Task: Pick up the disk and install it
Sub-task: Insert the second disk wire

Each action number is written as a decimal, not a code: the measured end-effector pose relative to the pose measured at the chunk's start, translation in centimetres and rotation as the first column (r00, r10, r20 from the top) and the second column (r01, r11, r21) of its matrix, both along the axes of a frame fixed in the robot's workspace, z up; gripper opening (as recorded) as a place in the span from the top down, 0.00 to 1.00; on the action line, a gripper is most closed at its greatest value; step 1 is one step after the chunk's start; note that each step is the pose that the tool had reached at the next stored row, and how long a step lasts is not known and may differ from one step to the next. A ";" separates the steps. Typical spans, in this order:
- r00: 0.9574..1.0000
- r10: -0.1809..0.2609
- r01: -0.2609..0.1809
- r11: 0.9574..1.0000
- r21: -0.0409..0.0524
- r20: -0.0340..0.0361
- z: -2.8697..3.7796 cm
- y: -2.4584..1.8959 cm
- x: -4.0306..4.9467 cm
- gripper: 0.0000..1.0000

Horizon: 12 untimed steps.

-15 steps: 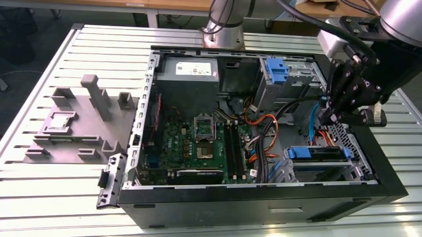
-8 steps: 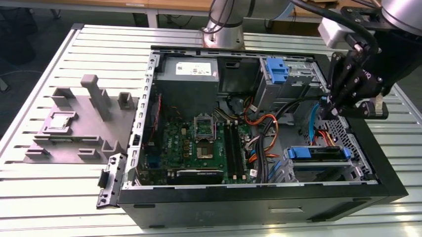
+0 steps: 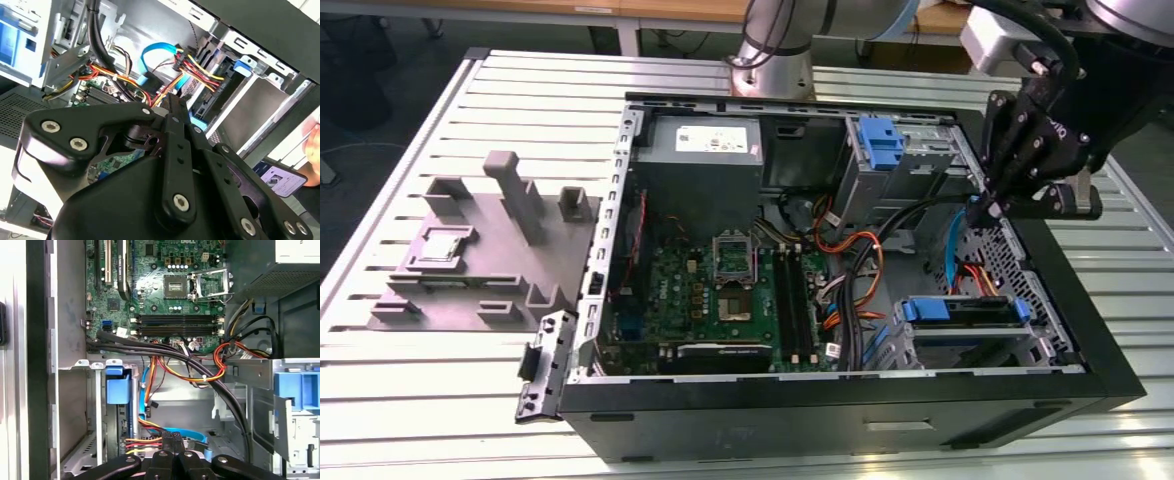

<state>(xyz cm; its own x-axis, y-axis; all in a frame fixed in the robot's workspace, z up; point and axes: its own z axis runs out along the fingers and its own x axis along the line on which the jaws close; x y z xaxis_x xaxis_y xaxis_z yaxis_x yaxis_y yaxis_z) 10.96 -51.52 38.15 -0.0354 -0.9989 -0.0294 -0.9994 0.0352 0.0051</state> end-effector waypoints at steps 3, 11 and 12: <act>1.000 0.000 0.000 1.000 -0.006 0.000 0.03 0.69 0.00 0.90; 1.000 0.000 0.000 1.000 -0.022 0.000 0.28 1.86 0.00 0.90; 1.000 0.000 0.000 1.000 -0.023 0.000 0.30 1.93 0.00 0.90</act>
